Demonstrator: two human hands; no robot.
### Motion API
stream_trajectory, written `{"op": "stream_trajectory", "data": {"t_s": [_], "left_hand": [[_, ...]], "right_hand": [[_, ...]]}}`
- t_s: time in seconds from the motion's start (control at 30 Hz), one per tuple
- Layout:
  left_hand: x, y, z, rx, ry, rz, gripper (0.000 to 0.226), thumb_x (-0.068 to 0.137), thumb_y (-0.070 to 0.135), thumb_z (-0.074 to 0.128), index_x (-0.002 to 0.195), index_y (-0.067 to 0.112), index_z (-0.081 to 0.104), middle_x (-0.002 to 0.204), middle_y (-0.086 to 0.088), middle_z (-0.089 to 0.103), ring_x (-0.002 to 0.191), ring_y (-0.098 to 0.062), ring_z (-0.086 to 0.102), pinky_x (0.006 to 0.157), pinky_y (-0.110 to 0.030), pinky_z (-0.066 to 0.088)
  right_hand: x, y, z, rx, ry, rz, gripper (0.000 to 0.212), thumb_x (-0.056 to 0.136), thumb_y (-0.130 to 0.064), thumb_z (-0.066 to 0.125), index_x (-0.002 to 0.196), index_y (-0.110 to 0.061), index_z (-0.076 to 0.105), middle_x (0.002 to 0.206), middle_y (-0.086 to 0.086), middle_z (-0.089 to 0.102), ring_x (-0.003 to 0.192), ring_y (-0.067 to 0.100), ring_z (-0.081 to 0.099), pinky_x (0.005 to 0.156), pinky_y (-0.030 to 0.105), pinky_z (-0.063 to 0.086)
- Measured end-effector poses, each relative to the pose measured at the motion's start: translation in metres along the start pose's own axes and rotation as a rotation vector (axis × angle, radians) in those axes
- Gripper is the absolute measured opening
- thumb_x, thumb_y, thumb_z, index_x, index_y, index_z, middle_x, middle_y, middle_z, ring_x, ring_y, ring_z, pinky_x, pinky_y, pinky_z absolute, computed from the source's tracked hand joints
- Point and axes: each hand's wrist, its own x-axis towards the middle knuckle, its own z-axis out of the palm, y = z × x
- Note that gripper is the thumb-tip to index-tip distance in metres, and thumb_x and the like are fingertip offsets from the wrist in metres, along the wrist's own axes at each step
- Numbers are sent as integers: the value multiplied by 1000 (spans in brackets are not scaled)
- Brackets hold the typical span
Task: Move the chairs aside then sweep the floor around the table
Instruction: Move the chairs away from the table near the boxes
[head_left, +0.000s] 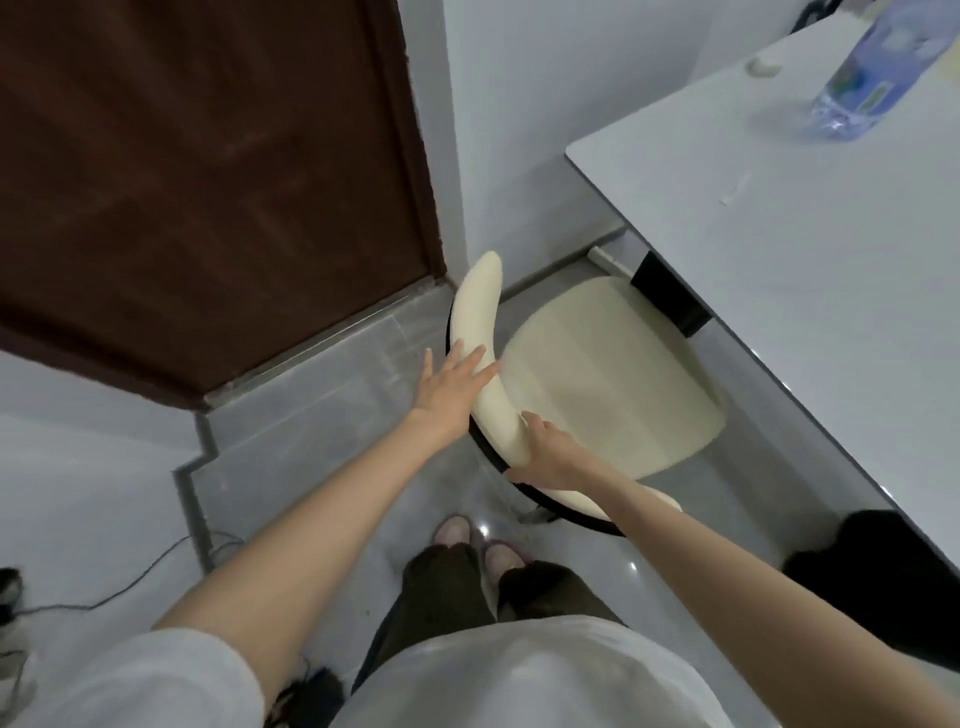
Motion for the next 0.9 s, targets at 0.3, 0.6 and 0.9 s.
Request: {"op": "stream_trajectory", "data": {"t_s": [0.3,0.6,0.9], "left_hand": [[78,-35,-26,452,-61,357,63,93,12,48,149,32,25,158,-2,19,148,-29,-1,118,-52,-7],[114,-46,-18,668,23,627,50,84,21,59,132,26,49,136,-2,53,135,-30,36,117,-47,9],[101,-46,-11,819,46,658,46,79,17,65,123,15,51,118,-7,61,110,-29,55,102,-41,35]], "right_hand": [[22,-15,22,-3,154,179,72,71,-29,68,133,-17,34,122,7,52,110,31,51,85,42,47],[32,-18,31,-80,184,249,65,71,-26,71,125,-16,36,113,4,58,102,33,61,75,41,49],[24,-23,42,-42,246,215,66,75,-17,65,132,-20,33,119,4,54,105,33,56,87,46,43]]}}
